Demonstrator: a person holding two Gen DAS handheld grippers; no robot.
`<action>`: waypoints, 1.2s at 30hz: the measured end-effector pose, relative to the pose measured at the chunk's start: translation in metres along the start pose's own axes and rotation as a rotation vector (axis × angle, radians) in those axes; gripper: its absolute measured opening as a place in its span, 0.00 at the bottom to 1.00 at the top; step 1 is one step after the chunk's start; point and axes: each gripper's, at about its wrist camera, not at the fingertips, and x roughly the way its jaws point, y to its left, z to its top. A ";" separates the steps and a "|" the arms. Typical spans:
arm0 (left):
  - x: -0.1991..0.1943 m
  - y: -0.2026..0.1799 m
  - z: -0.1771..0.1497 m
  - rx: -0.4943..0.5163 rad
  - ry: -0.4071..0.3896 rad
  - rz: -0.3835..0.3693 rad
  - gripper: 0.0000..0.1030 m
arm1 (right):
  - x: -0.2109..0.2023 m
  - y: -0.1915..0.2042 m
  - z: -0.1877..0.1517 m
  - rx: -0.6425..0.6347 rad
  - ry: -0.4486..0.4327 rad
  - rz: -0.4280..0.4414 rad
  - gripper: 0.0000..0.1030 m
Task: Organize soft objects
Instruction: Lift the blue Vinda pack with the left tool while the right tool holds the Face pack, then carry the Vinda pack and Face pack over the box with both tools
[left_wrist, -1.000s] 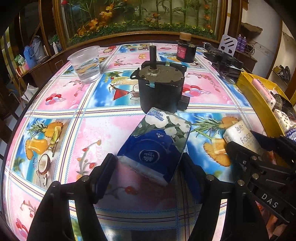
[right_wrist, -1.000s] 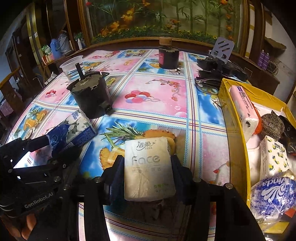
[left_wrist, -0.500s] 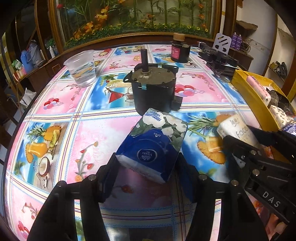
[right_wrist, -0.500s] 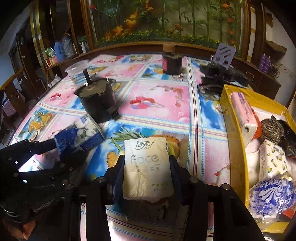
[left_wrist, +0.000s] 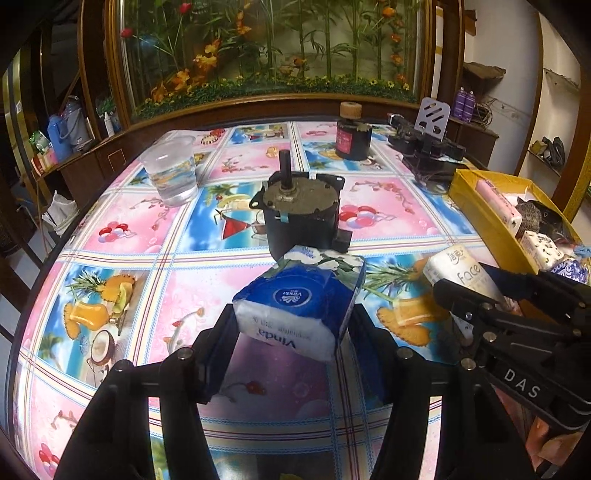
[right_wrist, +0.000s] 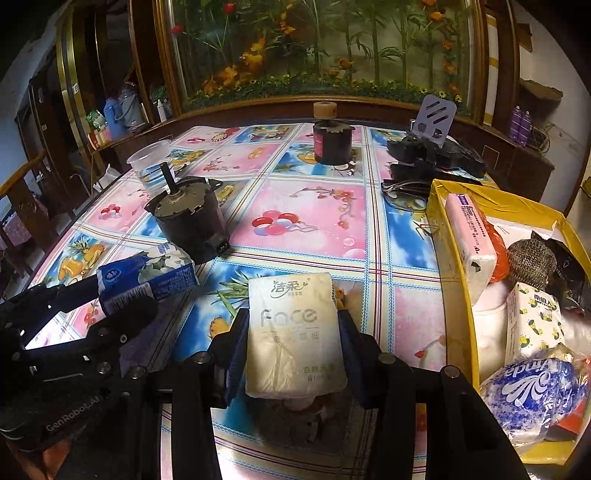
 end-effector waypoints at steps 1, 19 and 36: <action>-0.001 0.000 0.001 -0.004 -0.005 0.000 0.58 | 0.000 0.000 0.000 0.001 -0.002 -0.001 0.48; -0.009 0.006 0.004 -0.043 -0.044 -0.020 0.57 | -0.013 -0.006 0.005 0.032 -0.067 0.009 0.48; -0.018 0.014 0.007 -0.088 -0.076 -0.063 0.54 | -0.019 -0.012 0.007 0.056 -0.094 0.016 0.48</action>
